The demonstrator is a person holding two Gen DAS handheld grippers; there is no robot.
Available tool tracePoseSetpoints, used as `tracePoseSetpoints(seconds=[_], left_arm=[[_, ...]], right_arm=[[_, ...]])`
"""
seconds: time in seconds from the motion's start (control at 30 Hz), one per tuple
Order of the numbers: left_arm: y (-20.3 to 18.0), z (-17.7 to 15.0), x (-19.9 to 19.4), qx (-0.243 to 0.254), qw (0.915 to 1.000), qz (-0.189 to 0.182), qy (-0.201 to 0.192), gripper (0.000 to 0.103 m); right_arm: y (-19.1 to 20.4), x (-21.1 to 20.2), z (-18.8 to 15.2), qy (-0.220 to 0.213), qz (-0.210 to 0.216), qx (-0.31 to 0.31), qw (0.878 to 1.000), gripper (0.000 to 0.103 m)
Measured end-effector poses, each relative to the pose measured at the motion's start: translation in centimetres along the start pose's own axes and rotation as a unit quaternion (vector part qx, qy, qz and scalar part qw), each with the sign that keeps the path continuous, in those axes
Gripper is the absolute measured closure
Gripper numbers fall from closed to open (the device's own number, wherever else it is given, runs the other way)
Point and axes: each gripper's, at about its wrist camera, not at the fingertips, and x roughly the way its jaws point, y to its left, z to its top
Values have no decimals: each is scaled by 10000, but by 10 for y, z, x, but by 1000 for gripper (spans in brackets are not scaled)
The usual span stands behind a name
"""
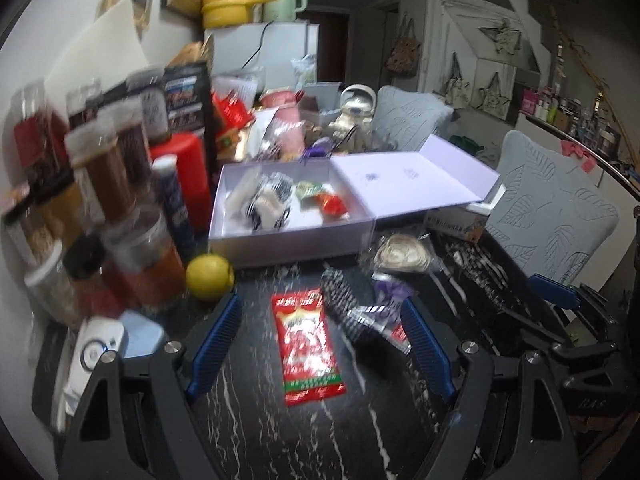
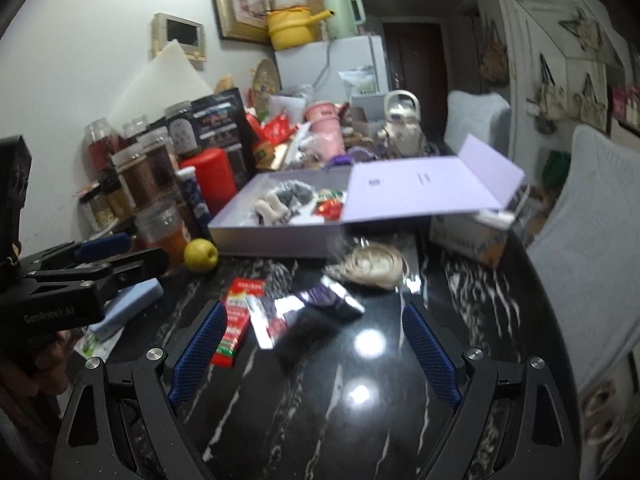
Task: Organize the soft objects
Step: 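Lower the left gripper onto the purple-and-silver chip bag and close it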
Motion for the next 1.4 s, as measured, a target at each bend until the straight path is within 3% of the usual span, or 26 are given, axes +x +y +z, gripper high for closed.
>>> tracePoseSetpoints(seconds=[0.23,0.47,0.7,0.9,1.0,1.17,1.4], left_arm=[[8,-24,19,-106,9995,-48,291,21],[4,-39,36,-184,9974,-379,592,21],[-10,-26,45,-73,9974,-490,524,21],[-35,-10,68,314,9970,-560,440,21],[-46,-6,84,511,9972,-422,346,21],[-63,-2,113,571,9923,-841,713,21],[-78,-8,137,699,9890,-836,1001,28]], right_arm=[[-14,16,-24,361,-202,224,9989,13],[-22,26,-36,551,-270,291,9977,13],[-28,33,-35,610,-315,285,9972,13],[-45,34,-32,587,-543,295,9964,13],[-60,37,-33,609,-474,548,9955,13],[-78,39,-37,697,-589,728,9932,13],[-93,42,-40,756,-600,943,9909,13]])
